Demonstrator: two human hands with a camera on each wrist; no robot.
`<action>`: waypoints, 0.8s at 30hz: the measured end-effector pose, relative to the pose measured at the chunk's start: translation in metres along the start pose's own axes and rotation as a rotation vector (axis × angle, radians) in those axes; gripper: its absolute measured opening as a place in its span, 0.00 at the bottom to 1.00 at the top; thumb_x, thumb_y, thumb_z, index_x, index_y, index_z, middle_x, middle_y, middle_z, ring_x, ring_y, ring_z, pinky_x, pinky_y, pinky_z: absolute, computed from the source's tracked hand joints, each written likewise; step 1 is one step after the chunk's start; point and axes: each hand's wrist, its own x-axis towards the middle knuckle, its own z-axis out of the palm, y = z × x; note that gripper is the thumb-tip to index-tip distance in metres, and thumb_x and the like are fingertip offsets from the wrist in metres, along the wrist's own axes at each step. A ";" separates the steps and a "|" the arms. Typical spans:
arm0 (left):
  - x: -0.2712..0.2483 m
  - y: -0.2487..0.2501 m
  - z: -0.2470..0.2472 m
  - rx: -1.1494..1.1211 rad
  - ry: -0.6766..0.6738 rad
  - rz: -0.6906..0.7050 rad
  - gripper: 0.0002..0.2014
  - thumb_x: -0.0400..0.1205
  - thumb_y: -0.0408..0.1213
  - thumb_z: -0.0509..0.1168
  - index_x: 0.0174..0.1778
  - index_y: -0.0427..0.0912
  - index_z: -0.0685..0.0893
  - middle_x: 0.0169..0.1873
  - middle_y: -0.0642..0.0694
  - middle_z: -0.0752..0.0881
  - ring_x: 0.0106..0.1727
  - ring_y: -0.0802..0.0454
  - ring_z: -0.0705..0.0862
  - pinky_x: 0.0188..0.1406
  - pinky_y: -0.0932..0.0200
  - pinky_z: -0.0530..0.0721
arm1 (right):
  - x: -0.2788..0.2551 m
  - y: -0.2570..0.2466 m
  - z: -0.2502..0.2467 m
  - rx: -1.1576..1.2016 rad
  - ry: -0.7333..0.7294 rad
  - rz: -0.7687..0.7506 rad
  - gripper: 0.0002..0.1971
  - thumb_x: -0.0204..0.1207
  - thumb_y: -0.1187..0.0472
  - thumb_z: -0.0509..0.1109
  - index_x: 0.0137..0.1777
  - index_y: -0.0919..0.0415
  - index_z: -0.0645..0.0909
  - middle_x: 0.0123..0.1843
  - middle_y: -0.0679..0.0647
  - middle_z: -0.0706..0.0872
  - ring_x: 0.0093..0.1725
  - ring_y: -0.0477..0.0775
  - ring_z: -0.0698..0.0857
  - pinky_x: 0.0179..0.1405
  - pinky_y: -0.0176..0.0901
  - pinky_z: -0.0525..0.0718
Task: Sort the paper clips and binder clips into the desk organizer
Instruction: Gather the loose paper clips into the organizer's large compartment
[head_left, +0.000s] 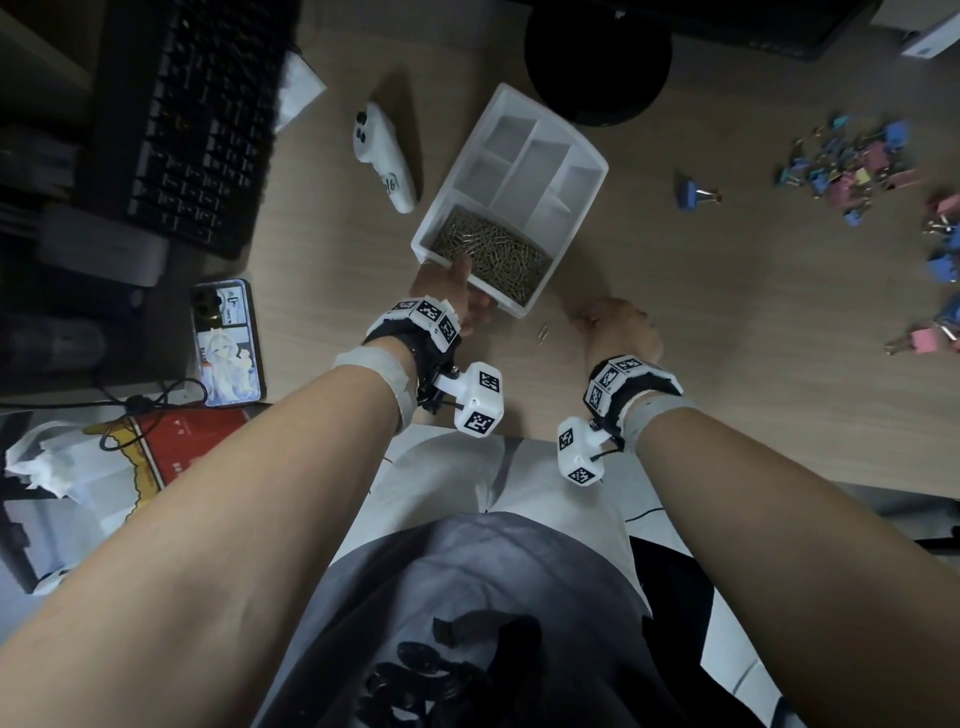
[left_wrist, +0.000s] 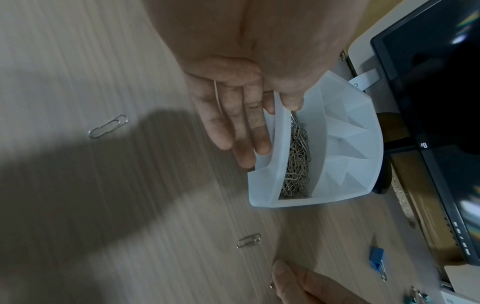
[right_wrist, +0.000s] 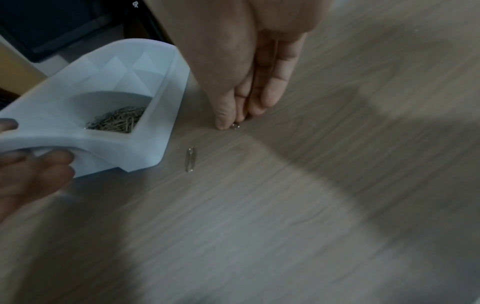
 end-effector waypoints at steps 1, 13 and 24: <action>-0.002 0.001 0.000 0.002 0.007 0.004 0.17 0.88 0.51 0.54 0.45 0.41 0.76 0.33 0.43 0.90 0.27 0.46 0.88 0.30 0.56 0.83 | 0.000 -0.002 0.001 0.010 -0.019 0.025 0.13 0.77 0.45 0.71 0.51 0.52 0.90 0.45 0.57 0.91 0.45 0.61 0.90 0.39 0.45 0.80; 0.011 -0.003 -0.002 0.069 0.026 0.024 0.24 0.83 0.57 0.58 0.42 0.37 0.83 0.34 0.41 0.92 0.36 0.41 0.91 0.41 0.38 0.91 | -0.014 -0.014 -0.006 0.224 0.058 0.066 0.16 0.81 0.49 0.63 0.59 0.58 0.79 0.54 0.59 0.89 0.52 0.66 0.87 0.44 0.50 0.81; 0.041 -0.020 -0.007 0.102 0.008 0.014 0.30 0.67 0.66 0.57 0.45 0.41 0.82 0.40 0.39 0.92 0.40 0.37 0.92 0.49 0.31 0.88 | -0.018 -0.034 0.012 0.183 -0.056 -0.058 0.24 0.71 0.33 0.69 0.50 0.54 0.86 0.44 0.58 0.89 0.44 0.63 0.90 0.45 0.52 0.89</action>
